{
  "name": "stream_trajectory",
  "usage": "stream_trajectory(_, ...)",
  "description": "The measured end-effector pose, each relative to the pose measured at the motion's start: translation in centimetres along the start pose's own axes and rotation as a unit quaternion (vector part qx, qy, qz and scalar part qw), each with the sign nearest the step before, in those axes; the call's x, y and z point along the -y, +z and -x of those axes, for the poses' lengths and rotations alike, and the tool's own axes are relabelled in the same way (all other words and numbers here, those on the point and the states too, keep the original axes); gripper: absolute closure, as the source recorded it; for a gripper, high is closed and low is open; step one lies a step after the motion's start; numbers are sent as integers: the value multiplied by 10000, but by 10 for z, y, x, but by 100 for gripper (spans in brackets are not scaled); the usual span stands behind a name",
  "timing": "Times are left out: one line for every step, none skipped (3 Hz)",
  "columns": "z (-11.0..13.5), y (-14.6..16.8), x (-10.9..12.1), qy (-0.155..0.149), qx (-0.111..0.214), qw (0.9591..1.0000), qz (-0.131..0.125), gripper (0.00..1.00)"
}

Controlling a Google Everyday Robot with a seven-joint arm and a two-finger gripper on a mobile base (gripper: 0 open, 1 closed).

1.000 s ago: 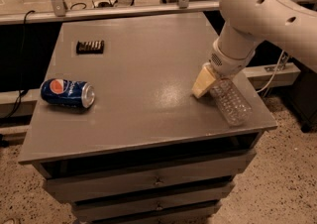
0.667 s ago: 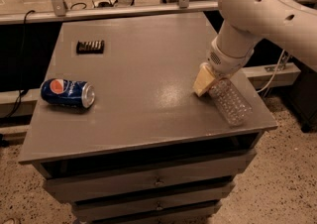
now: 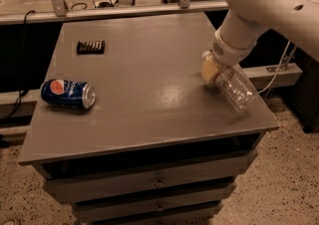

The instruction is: Place water bottle upright

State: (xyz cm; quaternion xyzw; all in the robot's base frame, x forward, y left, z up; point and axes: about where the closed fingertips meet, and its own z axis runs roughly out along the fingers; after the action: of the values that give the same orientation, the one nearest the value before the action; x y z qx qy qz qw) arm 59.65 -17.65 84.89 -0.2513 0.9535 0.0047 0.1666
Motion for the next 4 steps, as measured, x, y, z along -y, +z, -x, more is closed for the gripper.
stream_trajectory(57,-28,7,-423,968,9933,467,100)
stream_trajectory(96,-52,7,-801,1916,9725,1055,100)
stream_trajectory(118,-75,-2,-1240,2856,9358,1651,100)
stream_trajectory(122,-93,-9,-1671,3621,8935,2064,100)
